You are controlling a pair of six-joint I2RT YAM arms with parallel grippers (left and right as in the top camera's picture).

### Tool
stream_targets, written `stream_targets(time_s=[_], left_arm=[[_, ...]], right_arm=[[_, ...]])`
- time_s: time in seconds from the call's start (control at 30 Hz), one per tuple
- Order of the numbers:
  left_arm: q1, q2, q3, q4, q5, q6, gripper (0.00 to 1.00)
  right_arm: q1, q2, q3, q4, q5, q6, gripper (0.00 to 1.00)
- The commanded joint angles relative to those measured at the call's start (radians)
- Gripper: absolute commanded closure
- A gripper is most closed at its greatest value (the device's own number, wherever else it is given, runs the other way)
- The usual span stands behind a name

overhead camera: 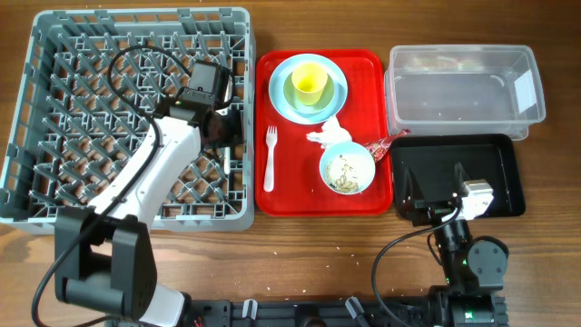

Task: Sort waste into correct bins and load items into the dishwasher rack
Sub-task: 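Return the left gripper to the tray and grasp the white fork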

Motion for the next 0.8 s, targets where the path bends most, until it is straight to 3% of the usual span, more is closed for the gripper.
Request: stream_targets(time_s=[0.0,0.07,0.2,0.4,0.47,0.57,0.67,0.77], left_arm=[[0.004,0.043,0.001,0.006,0.011,-0.035,0.96],[0.004,0.043,0.001,0.006,0.011,-0.035,0.85],[0.005,0.005,0.004,0.006,0.01,-0.034,0.74],[-0.005,-0.244,0.008,-0.043,0.032,-0.114,0.89],[-0.065,-0.283,0.008,-0.057,0.06,-0.125,0.92],[-0.229,-0.227,0.008,-0.045,0.032,-0.188,0.91],[-0.345,-0.129,0.008,-0.009,-0.049,-0.242,0.83],[-0.442,0.021,0.008,0.07,-0.26,-0.298,0.7]], right_arm=[[0.006,-0.003,-0.001,0.003,0.0,-0.014,0.0],[0.006,-0.003,-0.001,0.003,0.0,-0.014,0.0],[0.006,-0.003,-0.001,0.003,0.0,-0.014,0.0],[0.006,-0.003,-0.001,0.003,0.0,-0.014,0.0],[0.006,-0.003,-0.001,0.003,0.0,-0.014,0.0],[0.006,-0.003,-0.001,0.003,0.0,-0.014,0.0],[0.006,-0.003,-0.001,0.003,0.0,-0.014,0.0],[0.006,-0.003,-0.001,0.003,0.0,-0.014,0.0]])
